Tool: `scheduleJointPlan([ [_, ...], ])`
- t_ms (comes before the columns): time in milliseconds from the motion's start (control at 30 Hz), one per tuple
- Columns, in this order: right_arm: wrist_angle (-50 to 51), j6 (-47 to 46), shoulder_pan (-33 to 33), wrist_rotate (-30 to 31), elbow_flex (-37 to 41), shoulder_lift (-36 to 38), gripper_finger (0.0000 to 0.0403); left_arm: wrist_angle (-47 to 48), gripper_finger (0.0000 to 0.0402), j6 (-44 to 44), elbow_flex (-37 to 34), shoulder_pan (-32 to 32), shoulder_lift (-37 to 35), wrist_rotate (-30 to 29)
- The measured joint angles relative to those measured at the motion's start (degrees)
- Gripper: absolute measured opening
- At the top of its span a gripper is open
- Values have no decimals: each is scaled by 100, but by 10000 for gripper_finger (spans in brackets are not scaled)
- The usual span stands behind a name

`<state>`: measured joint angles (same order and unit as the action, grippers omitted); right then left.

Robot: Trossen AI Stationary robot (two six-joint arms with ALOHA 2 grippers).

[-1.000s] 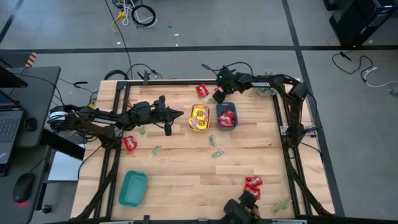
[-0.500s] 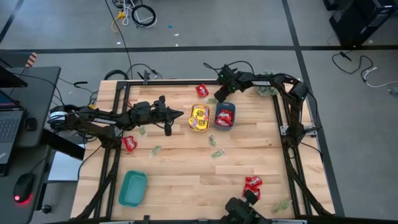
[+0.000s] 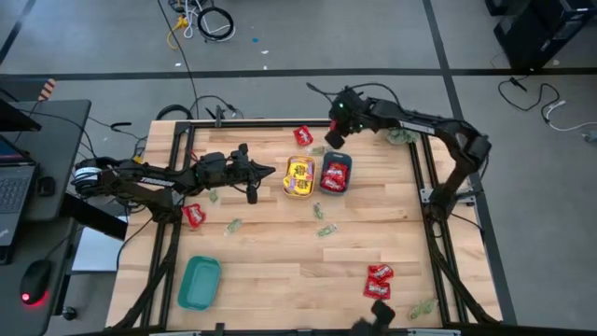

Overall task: Sort candy
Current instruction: Put the red packet of candy into the blue bin

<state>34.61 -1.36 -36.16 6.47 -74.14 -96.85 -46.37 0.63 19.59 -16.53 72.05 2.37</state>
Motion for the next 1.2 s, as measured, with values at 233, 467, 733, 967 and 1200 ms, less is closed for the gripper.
scheduleJointPlan([
  [233, 85, -221, 819, -226, 886, 647, 8, 2, 3, 2, 0, 0, 0, 0],
  [467, -880, -596, 1459, -224, 1803, 727, 6, 6, 3, 19, 0, 0, 0, 12],
  [733, -1182, -785, 1671, -176, 2093, 614, 32, 303, 3, 258, 66, -1, 0, 30],
  [967, -1197, -754, 1823, -155, 2076, 639, 101, 476, 3, 168, 131, -30, -2, 52],
  [1200, -1178, -570, 1981, -61, 2069, 799, 189, 543, 3, 155, 131, -35, -1, 74],
])
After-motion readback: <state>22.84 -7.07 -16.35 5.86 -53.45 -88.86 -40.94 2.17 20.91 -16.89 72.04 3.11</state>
